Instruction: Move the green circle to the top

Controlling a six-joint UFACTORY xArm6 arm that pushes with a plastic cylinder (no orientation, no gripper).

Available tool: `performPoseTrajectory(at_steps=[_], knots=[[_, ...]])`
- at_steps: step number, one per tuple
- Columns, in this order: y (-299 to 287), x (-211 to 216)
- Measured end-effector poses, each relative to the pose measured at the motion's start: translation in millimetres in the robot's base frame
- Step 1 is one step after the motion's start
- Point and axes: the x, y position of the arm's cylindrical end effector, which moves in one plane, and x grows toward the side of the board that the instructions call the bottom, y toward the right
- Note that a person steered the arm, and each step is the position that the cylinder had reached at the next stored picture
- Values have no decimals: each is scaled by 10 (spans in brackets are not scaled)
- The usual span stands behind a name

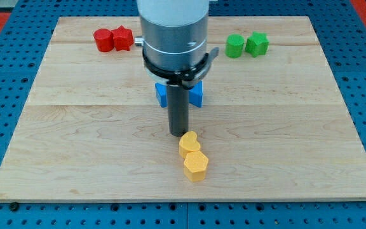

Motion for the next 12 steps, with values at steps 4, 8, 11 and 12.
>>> performPoseTrajectory(at_steps=[4,8,11,12], knots=[[1542,-705],[1733,-1149],[1849,-1686],[1685,-1793]])
